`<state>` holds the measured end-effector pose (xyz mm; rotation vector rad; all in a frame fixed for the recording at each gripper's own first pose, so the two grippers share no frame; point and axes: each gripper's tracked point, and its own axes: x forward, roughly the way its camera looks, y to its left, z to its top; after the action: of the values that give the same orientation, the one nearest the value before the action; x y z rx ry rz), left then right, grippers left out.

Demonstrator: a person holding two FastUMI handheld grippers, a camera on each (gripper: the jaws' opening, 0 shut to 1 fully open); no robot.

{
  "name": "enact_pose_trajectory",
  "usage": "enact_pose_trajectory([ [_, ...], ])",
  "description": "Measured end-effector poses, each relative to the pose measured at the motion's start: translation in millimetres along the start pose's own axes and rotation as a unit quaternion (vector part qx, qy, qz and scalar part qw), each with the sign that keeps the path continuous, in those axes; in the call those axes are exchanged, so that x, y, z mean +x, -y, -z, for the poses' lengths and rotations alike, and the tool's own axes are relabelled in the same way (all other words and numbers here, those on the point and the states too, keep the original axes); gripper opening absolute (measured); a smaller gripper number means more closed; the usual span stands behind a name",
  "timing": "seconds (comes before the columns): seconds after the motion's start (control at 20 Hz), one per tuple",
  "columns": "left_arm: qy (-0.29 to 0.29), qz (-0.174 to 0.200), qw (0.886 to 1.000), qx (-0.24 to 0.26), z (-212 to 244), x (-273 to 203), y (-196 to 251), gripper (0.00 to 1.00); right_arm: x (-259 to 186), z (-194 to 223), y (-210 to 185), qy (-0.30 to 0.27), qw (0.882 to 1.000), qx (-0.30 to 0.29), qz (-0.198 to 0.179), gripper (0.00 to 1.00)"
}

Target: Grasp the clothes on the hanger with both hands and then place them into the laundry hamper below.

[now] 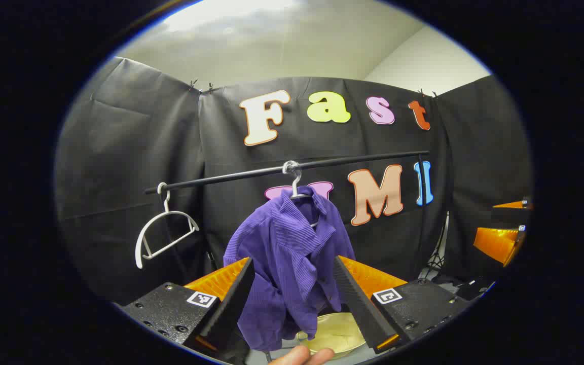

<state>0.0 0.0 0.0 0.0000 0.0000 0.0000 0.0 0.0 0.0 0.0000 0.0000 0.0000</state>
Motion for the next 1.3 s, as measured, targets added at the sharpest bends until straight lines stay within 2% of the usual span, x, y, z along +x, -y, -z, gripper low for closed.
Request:
enact_pose_trajectory([
  [0.25, 0.037, -0.006, 0.999, -0.001, -27, -4, 10, 0.97, -3, -10, 5, 0.011, 1.000, 0.015, -0.007, 0.95],
  [0.3, 0.036, -0.008, 0.999, -0.002, -27, -4, 10, 0.99, -5, -10, 5, 0.012, 1.000, 0.017, -0.009, 0.95],
  [0.7, -0.008, -0.008, 1.000, 0.007, 9, -7, 18, 0.99, 2, 9, -4, 0.006, 0.999, 0.026, -0.023, 0.95],
  [0.75, -0.009, -0.008, 1.000, 0.009, 13, -4, 19, 0.94, 6, 12, -8, 0.005, 0.999, 0.030, -0.026, 0.95],
  [0.9, -0.022, -0.005, 1.000, 0.012, 33, 8, 23, 1.00, 25, 32, -16, -0.015, 0.999, 0.030, -0.034, 0.95],
  [0.95, -0.024, -0.007, 1.000, 0.011, 39, 15, 21, 0.97, 32, 34, -17, -0.019, 0.999, 0.029, -0.034, 0.95],
  [1.25, -0.047, -0.038, 0.998, 0.022, 101, 85, 10, 0.97, 95, 48, -21, -0.049, 0.998, 0.027, -0.032, 0.95],
  [1.3, -0.053, -0.038, 0.998, 0.025, 111, 96, 11, 0.97, 109, 53, -23, -0.056, 0.997, 0.029, -0.032, 0.99],
])
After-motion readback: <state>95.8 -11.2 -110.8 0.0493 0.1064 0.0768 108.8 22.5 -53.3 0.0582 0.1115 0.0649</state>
